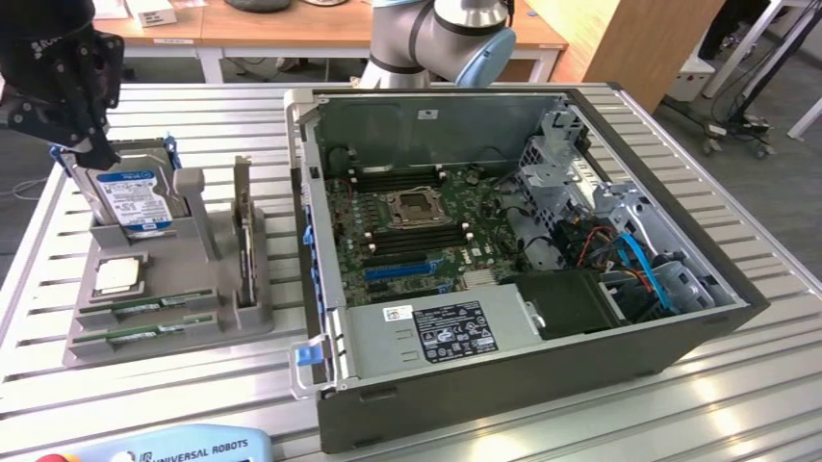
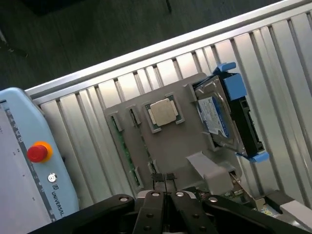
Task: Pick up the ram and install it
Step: 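Pick up the ram and move it above insertion slot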
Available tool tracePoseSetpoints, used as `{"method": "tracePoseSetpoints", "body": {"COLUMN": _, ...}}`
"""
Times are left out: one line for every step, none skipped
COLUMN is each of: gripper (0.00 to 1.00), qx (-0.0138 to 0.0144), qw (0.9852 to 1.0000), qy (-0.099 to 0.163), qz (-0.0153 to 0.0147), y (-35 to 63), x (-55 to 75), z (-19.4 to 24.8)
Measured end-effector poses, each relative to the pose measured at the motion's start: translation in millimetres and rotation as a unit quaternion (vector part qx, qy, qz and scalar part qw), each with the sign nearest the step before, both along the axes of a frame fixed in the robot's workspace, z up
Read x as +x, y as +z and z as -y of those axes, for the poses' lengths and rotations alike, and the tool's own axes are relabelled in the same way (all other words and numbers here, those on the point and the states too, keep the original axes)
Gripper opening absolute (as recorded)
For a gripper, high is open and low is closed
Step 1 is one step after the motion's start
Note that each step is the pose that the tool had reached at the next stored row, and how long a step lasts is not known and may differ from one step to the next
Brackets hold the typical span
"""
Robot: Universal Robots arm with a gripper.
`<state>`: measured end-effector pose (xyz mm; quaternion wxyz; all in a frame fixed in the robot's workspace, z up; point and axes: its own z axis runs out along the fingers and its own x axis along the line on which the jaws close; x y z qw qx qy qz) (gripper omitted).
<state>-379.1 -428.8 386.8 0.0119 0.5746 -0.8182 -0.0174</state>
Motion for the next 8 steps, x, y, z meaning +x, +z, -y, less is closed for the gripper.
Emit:
{"method": "tracePoseSetpoints", "body": {"gripper": 0.1, "qx": 0.0, "qw": 1.0, "qy": 0.009, "qz": 0.0, "y": -0.1, "x": 0.0, "z": 0.0}}
{"method": "tracePoseSetpoints", "body": {"gripper": 0.1, "qx": 0.0, "qw": 0.9998, "qy": 0.018, "qz": 0.0, "y": -0.3, "x": 0.0, "z": 0.0}}
{"method": "tracePoseSetpoints", "body": {"gripper": 0.1, "qx": 0.0, "qw": 0.9996, "qy": 0.027, "qz": 0.0, "y": -0.4, "x": 0.0, "z": 0.0}}
{"method": "tracePoseSetpoints", "body": {"gripper": 0.1, "qx": -0.0001, "qw": 0.9993, "qy": 0.037, "qz": 0.0, "y": -0.5, "x": 0.0, "z": 0.0}}
{"method": "tracePoseSetpoints", "body": {"gripper": 0.1, "qx": -0.0001, "qw": 0.999, "qy": 0.046, "qz": 0.0, "y": -0.6, "x": 0.0, "z": 0.0}}
{"method": "tracePoseSetpoints", "body": {"gripper": 0.1, "qx": -0.0001, "qw": 0.9985, "qy": 0.055, "qz": 0.0, "y": -0.7, "x": 0.0, "z": 0.0}}
{"method": "tracePoseSetpoints", "body": {"gripper": 0.1, "qx": -0.0002, "qw": 0.998, "qy": 0.064, "qz": 0.0, "y": -0.8, "x": 0.0, "z": 0.0}}
{"method": "tracePoseSetpoints", "body": {"gripper": 0.1, "qx": -0.0002, "qw": 0.9974, "qy": 0.073, "qz": 0.0, "y": -1.0, "x": 0.0, "z": 0.0}}
